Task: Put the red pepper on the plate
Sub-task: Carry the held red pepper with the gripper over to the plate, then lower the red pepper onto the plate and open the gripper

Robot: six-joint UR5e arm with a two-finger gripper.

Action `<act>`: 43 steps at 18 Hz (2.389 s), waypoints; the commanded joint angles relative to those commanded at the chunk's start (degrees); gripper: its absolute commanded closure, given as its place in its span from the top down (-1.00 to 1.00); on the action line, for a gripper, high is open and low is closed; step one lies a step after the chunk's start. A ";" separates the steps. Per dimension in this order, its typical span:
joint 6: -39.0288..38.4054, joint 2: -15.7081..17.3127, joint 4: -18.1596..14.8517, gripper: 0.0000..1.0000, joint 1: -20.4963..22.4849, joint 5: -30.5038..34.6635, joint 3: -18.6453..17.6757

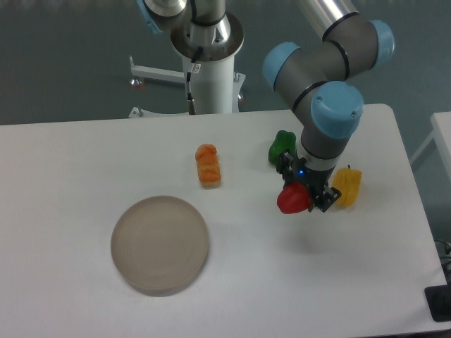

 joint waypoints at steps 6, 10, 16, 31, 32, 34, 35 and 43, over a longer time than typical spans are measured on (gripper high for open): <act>-0.53 -0.53 -0.44 -0.10 -0.44 -0.18 1.14; -1.58 -0.44 -0.09 -0.13 -1.22 -2.01 0.53; -18.34 -0.70 3.51 -0.13 -12.37 -3.25 -1.40; -31.91 -5.80 14.94 0.42 -24.61 -3.08 -8.53; -31.91 -5.80 14.94 0.91 -24.61 -2.99 -8.53; -31.82 -5.54 15.03 1.00 -24.61 -2.72 -8.44; -31.73 -5.02 15.12 1.00 -24.61 -2.72 -8.18; -29.21 -1.15 14.50 1.00 -16.54 -2.55 -5.19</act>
